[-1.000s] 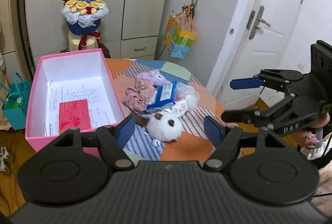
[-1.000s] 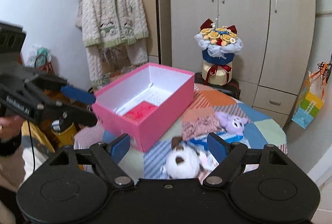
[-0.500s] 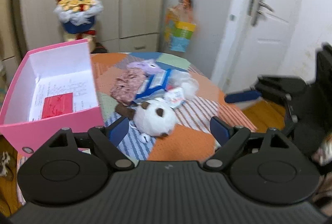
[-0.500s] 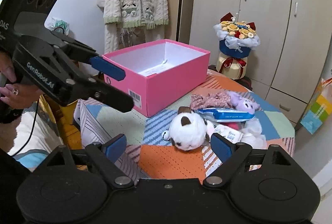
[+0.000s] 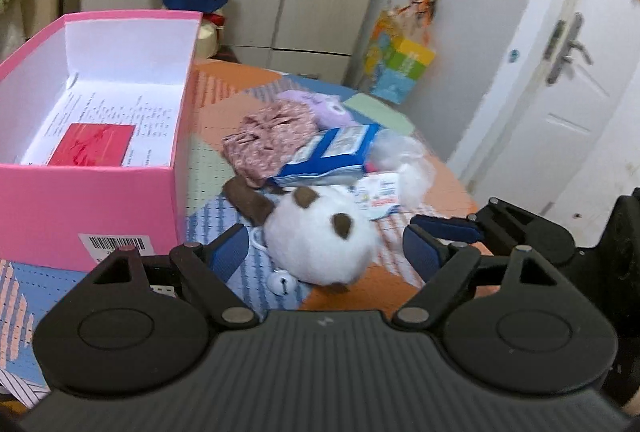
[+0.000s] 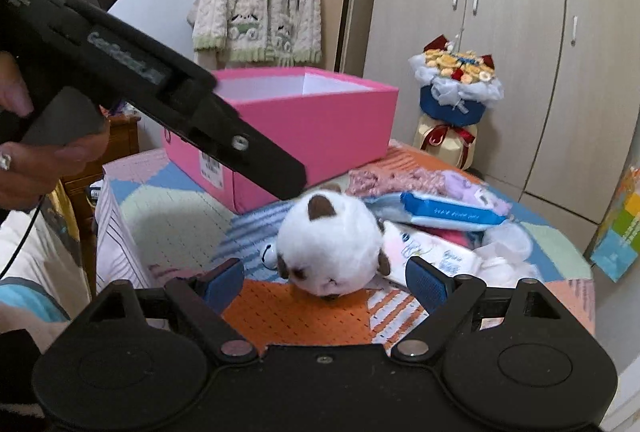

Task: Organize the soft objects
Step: 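Lower the left tool onto the white plush toy and grasp it, then lift the white plush toy with the left tool into the pink box and release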

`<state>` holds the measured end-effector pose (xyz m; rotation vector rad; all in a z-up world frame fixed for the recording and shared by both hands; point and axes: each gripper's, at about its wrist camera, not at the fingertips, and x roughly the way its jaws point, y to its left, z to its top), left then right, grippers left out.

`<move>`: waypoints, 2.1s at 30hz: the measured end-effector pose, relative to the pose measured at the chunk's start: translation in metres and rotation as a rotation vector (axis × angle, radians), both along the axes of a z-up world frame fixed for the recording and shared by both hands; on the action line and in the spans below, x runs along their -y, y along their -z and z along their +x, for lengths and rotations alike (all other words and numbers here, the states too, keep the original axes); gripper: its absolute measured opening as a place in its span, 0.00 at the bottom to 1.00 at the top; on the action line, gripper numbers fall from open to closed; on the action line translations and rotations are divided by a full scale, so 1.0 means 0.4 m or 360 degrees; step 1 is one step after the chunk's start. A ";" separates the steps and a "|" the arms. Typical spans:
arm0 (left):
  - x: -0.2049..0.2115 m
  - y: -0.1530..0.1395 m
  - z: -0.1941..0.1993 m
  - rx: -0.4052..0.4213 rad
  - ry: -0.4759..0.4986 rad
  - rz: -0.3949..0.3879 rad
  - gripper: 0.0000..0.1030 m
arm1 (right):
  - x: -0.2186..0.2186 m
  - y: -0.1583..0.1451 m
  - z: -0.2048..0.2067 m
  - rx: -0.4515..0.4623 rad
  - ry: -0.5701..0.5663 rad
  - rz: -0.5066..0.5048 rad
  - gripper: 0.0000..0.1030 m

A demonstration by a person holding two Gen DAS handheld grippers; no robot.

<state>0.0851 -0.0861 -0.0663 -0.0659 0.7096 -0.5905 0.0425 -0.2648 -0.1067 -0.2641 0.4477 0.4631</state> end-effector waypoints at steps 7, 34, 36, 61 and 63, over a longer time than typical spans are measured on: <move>0.005 0.085 0.039 -0.0112 -0.0116 -0.0126 0.79 | -0.004 0.039 0.093 -0.0203 0.0023 0.0091 0.88; 0.024 0.094 0.047 -0.0139 -0.0001 -0.0148 0.57 | -0.064 0.077 0.087 -0.0194 0.0342 0.0279 0.60; 0.026 0.092 0.038 -0.0136 0.0008 -0.0124 0.57 | -0.065 0.074 0.080 -0.0200 0.0345 0.0282 0.60; -0.057 -0.036 -0.175 -0.0215 0.0033 0.0072 0.56 | -0.167 -0.041 -0.086 -0.0451 0.0227 0.0182 0.60; -0.080 -0.058 -0.195 -0.0184 0.0018 0.0059 0.56 | -0.190 -0.065 -0.104 -0.0405 0.0194 0.0143 0.60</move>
